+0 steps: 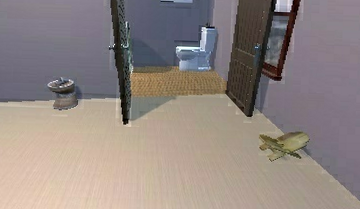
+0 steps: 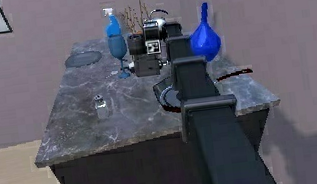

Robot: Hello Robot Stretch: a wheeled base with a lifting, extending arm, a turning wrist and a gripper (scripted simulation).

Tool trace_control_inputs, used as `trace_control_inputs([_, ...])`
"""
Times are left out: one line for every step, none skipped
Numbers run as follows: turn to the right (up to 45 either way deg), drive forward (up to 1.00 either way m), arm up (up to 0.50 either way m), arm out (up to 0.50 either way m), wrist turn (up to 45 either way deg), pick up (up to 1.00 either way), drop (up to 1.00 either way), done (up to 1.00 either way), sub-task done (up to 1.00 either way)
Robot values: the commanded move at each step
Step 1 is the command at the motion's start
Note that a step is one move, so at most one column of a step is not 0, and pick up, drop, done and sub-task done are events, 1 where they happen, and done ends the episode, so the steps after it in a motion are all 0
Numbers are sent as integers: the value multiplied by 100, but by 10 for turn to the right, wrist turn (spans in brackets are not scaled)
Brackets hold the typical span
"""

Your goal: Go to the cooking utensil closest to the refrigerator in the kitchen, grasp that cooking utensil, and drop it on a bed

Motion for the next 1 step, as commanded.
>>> trace_control_inputs([0,0,0,0,450,0,0,0,0])
